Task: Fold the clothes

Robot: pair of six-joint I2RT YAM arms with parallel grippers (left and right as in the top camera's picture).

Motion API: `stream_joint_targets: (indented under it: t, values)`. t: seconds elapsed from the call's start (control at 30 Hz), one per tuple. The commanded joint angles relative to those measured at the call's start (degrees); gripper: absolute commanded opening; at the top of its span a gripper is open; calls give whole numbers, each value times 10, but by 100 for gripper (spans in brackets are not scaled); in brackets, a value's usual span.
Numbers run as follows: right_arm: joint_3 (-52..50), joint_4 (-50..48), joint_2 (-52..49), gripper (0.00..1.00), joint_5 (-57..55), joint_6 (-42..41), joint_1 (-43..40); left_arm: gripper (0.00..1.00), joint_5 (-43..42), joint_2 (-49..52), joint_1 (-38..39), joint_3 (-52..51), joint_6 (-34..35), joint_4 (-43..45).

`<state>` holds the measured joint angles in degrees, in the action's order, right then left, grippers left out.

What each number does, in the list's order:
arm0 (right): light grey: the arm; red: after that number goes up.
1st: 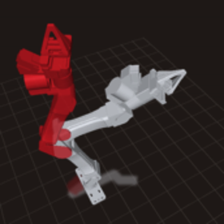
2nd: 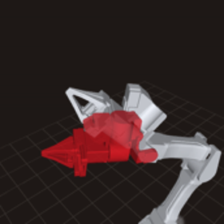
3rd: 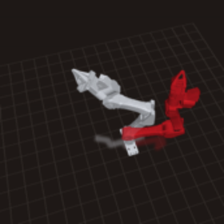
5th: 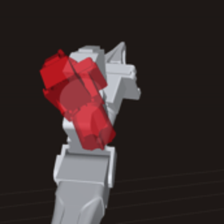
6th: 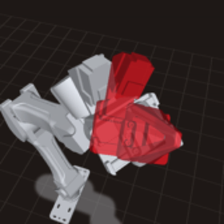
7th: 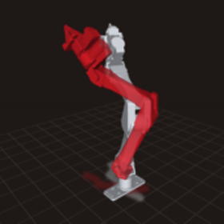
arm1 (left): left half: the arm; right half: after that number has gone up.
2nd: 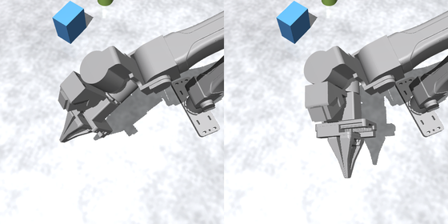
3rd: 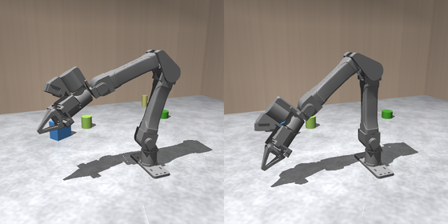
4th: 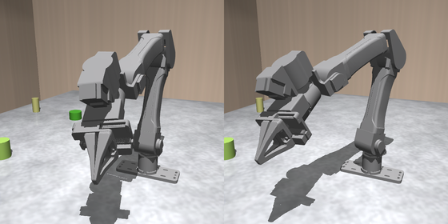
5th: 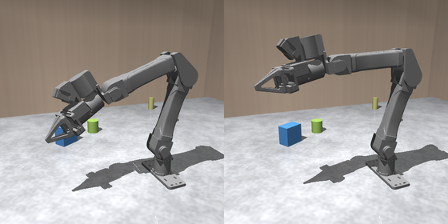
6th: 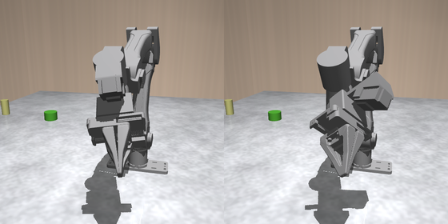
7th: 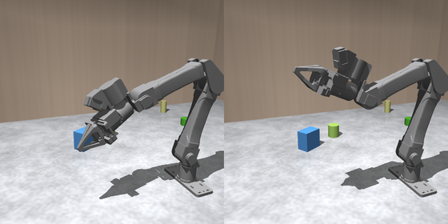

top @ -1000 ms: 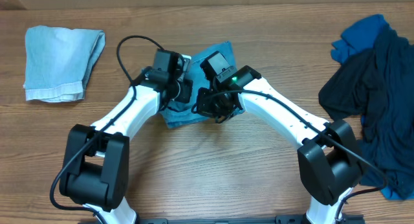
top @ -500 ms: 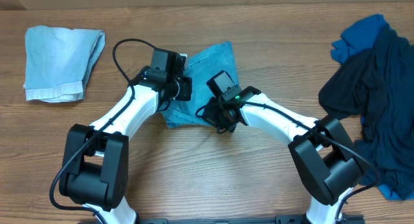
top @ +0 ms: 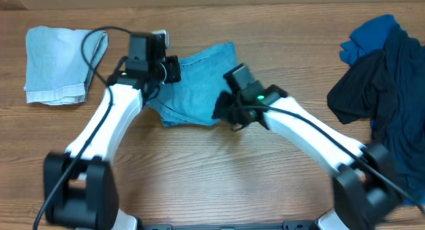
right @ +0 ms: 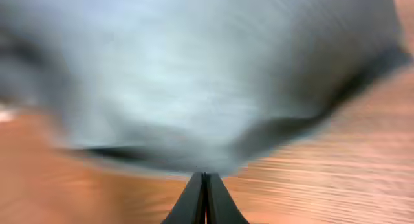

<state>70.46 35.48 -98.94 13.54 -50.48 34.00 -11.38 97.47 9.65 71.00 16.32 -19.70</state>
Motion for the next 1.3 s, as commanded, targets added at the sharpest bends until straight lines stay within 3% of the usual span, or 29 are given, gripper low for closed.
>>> stream_joint_targets:
  t: [0.0,0.07,0.23,0.37,0.77,0.97,1.13,1.17,1.2,1.27]
  values:
    - [20,-34,57,4,15,25,4,9,7,-65,-1,23,-69,-2]
    - [16,-54,50,4,31,25,11,4,19,-51,-5,23,-90,-10]
    - [-14,-132,25,4,30,4,39,4,12,63,-7,23,-215,25]
    - [-19,-148,-15,4,37,-5,41,4,13,125,-12,23,-249,70]
    - [-19,-363,-167,4,68,-58,77,4,-37,183,-25,23,-230,47]
    - [-19,-363,-198,4,126,-49,89,4,-39,184,-26,23,-206,46]
    - [-19,-292,-198,4,145,-12,100,4,-40,189,-26,23,-181,46]
    - [-19,-291,-198,13,151,-2,100,4,-42,189,-26,23,-180,47]
    - [-19,-292,-198,39,153,0,100,4,-44,189,-26,23,-180,48]
    - [-18,-298,-198,61,174,32,100,4,-44,189,-26,23,-180,47]
